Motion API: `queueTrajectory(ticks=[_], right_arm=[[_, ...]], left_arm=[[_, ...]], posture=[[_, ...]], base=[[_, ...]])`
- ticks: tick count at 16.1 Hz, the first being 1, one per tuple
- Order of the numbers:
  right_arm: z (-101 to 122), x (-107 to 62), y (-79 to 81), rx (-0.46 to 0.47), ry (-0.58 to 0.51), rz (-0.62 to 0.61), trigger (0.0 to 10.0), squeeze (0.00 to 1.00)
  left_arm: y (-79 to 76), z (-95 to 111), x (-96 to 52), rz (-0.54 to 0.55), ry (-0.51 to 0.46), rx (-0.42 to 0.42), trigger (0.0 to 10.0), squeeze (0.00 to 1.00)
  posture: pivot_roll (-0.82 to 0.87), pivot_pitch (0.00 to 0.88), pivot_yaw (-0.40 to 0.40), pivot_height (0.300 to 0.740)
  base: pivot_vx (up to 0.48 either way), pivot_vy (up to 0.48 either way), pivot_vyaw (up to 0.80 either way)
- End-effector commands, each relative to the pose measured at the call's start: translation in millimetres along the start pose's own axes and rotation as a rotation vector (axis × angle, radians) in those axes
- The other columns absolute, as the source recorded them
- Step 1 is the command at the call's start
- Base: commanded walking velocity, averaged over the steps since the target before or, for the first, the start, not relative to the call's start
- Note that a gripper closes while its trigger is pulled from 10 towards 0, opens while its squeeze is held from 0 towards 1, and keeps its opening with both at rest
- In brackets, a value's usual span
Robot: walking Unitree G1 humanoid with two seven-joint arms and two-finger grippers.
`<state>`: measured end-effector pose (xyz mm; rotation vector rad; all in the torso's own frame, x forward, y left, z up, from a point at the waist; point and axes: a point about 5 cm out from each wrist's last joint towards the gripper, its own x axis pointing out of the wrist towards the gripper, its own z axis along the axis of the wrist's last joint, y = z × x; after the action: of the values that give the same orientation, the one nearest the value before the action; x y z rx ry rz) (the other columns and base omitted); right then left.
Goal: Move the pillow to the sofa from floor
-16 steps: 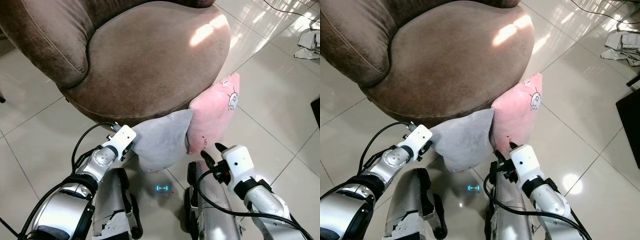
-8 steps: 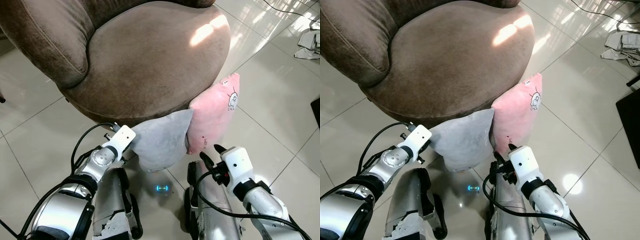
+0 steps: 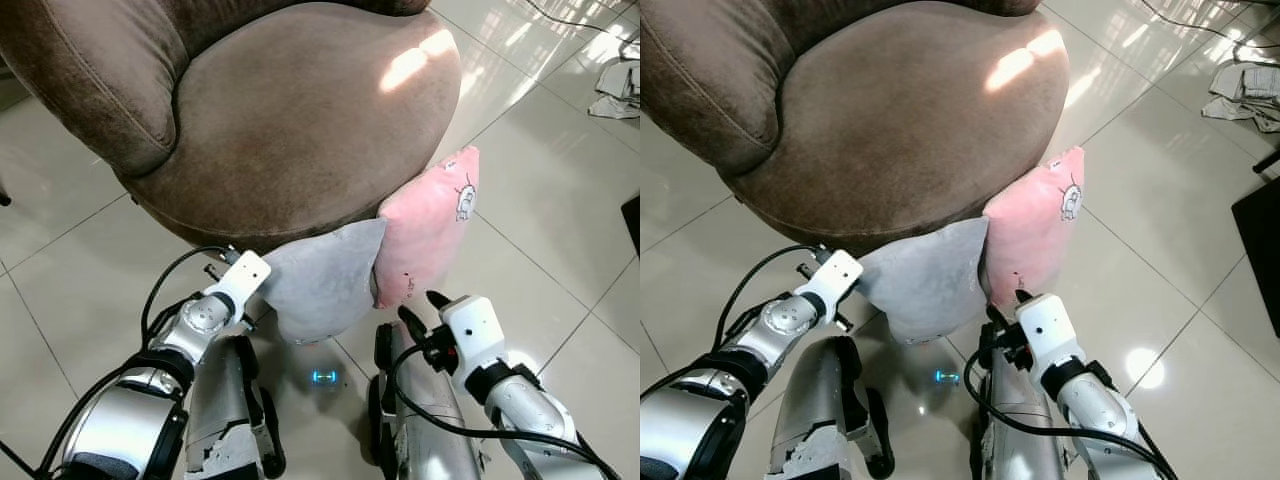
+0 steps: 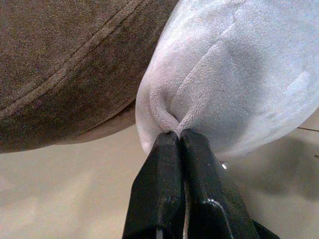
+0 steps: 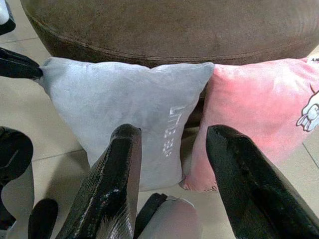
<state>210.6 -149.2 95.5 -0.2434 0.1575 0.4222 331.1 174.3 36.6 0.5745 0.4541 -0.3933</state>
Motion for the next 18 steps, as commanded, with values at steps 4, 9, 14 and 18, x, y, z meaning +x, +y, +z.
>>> queueTrajectory(ticks=[4, 9, 14, 18], right_arm=[[-6, 1.2, 0.5, 0.003, 0.006, 0.005, 10.0, 0.00], [-5, 15.2, -4.5, 0.009, -0.024, -0.025, 10.0, 0.00], [-6, 26.5, -8.5, 0.003, -0.047, -0.027, 10.0, 0.00], [1, 28.3, -16.0, -0.001, -0.090, -0.069, 10.0, 0.00]], left_arm=[[-6.6, -6, -1.5, -0.043, -0.011, -0.068, 0.0, 0.00], [3.7, 28, -6.2, -0.175, -0.299, -0.165, 0.0, 0.00], [10.9, 46, -16.2, -0.245, -0.486, -0.163, 0.0, 0.00], [-13.7, 69, -44.1, -0.525, -0.701, -0.171, 0.0, 0.00]], posture=[[-0.21, 0.332, 0.021, 0.585], [-0.15, 0.276, 0.046, 0.585], [-0.12, 0.230, 0.052, 0.585], [-0.11, 0.192, 0.069, 0.585]], base=[[0.000, 0.000, 0.00], [0.000, 0.000, 0.00], [0.000, 0.000, 0.00], [0.000, 0.000, 0.00]])
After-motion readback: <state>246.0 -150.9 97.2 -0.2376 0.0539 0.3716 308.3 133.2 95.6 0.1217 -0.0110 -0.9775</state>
